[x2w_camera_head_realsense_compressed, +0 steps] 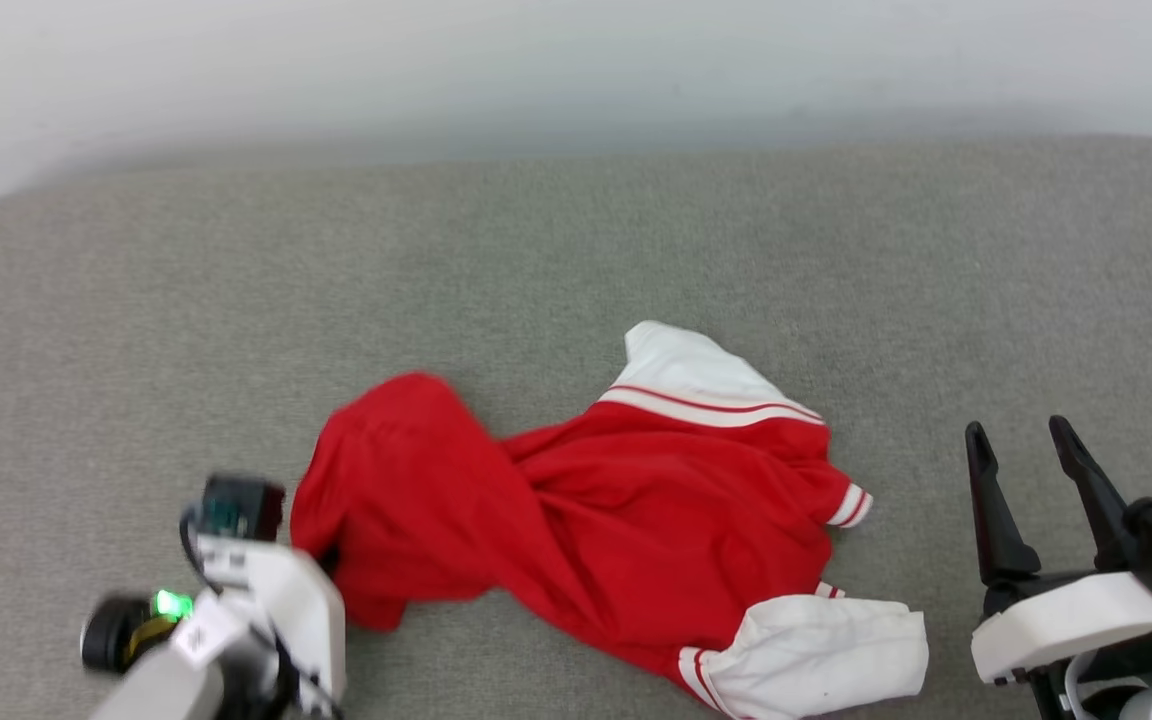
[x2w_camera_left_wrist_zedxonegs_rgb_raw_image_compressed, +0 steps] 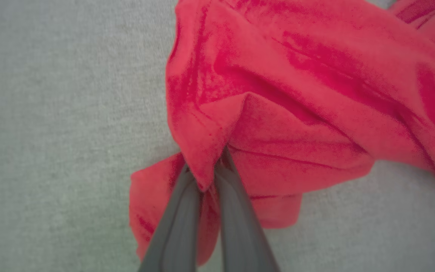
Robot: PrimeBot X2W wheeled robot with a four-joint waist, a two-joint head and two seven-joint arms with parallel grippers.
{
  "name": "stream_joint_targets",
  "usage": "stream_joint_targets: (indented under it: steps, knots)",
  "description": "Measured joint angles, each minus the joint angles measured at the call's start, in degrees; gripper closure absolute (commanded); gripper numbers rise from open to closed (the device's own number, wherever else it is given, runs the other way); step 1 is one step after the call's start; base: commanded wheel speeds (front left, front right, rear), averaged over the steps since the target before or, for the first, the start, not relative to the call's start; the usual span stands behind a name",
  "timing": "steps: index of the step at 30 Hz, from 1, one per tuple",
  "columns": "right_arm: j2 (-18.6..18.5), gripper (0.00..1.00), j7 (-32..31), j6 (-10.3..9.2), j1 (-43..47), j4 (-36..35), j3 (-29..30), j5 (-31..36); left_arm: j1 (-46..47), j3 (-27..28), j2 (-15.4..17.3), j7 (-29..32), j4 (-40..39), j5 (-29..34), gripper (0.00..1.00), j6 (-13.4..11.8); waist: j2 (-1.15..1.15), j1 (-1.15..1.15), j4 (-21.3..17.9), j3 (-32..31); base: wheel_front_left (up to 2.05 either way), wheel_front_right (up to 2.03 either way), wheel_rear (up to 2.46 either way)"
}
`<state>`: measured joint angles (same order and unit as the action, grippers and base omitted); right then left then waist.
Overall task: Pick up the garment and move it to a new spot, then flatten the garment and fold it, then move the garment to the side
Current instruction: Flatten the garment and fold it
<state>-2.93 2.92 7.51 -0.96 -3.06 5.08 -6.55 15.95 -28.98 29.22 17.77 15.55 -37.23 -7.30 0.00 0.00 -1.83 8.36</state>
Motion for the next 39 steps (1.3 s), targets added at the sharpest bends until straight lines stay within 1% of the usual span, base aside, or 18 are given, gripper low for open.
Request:
stream_joint_targets:
  steps: [4,7,12,14,15,16,17,21,22,28,30,31,33,34,36,39]
  knots:
    - [0.0,0.0,-0.45,-0.01,1.37,-0.41,0.29,0.0,-8.89,1.03,0.65,0.76,-3.45,-2.7,1.0,-3.23,0.0,0.0,1.04,-2.19,0.0,0.0,0.0]
    - [0.0,0.0,-0.94,-0.01,2.25,-0.76,0.24,0.01,-14.27,1.38,0.56,1.27,-5.2,-4.68,1.0,-4.93,0.0,-0.01,1.66,-3.64,0.0,0.0,0.0]
    - [0.0,0.0,-1.55,-0.01,3.03,-1.59,-0.24,0.2,-20.23,1.38,-0.12,1.94,-6.86,-7.15,1.0,-6.33,0.0,-0.01,1.97,-5.88,0.0,0.0,0.0]
    - [0.0,0.0,-1.91,-0.01,3.61,-1.93,-0.2,0.3,-21.63,1.1,-0.77,2.0,-7.3,-7.79,1.0,-6.35,0.0,-0.01,1.94,-6.72,0.0,0.0,0.0]
    - [0.0,0.0,-2.03,-0.01,3.81,-2.09,-0.19,0.33,-22.06,0.87,-1.02,1.98,-7.48,-7.89,0.78,-6.34,0.0,-0.01,1.92,-7.11,0.0,0.0,0.0]
    - [0.0,0.0,-2.23,-0.01,4.0,-2.25,-0.13,0.33,-22.41,0.76,-1.25,1.57,-7.65,-7.87,0.04,-6.36,0.0,-0.01,1.92,-7.49,0.0,0.0,0.0]
    - [0.0,0.0,-2.34,-0.01,4.29,-2.4,-0.1,0.33,-22.59,0.53,-1.42,1.09,-7.77,-7.69,0.0,-6.36,0.0,-0.01,1.92,-7.84,0.0,0.0,0.0]
    - [0.0,0.0,-2.92,-0.01,5.09,-3.0,0.01,0.33,-22.25,0.35,-2.16,-1.48,-8.55,-6.32,0.0,-6.41,0.0,-0.01,1.93,-8.77,0.0,0.0,0.0]
    - [0.0,0.0,-2.94,-0.01,5.11,-3.12,0.0,0.33,-21.89,0.48,-2.15,-2.52,-8.72,-5.63,0.0,-6.77,0.0,-0.01,1.91,-8.91,0.0,0.0,0.0]
    - [0.0,0.0,-3.52,-0.01,5.73,-3.83,0.27,0.33,-18.79,2.59,-2.14,-10.35,-11.03,-1.58,0.0,-8.36,0.0,-0.01,1.66,-9.57,0.0,0.0,0.0]
    - [0.0,0.0,-3.79,-0.01,5.76,-4.13,0.58,0.33,-17.84,3.7,-2.35,-13.8,-11.89,-0.4,0.0,-8.86,0.0,-0.01,1.63,-9.7,0.0,0.0,0.0]
    - [0.0,0.0,-4.02,-0.01,6.04,-4.43,0.93,0.33,-16.56,4.56,-2.74,-17.95,-13.0,0.96,0.0,-8.94,0.0,0.0,1.6,-9.87,0.0,0.0,0.0]
    - [0.0,0.0,-4.16,-0.01,6.3,-4.65,1.12,0.33,-15.64,4.81,-2.91,-20.63,-13.79,2.07,0.0,-8.84,0.0,0.0,1.59,-9.94,0.0,0.0,0.0]
    - [0.0,0.0,-4.16,-0.01,6.3,-4.65,1.12,0.33,-15.64,4.81,-2.91,-20.63,-13.79,2.07,0.0,-8.84,0.0,0.0,1.59,-9.94,0.0,0.0,0.0]
    - [0.0,0.0,-4.58,-0.01,6.62,-5.09,1.26,0.62,-14.17,4.71,-3.33,-24.14,-14.95,3.91,0.0,-8.62,0.0,0.0,1.51,-9.97,0.0,0.0,0.0]
    - [0.0,0.0,-5.22,-0.01,7.01,-5.56,1.44,1.14,-13.06,4.31,-4.06,-26.71,-16.0,5.32,0.0,-8.49,0.0,0.0,1.4,-9.93,0.0,0.0,0.0]
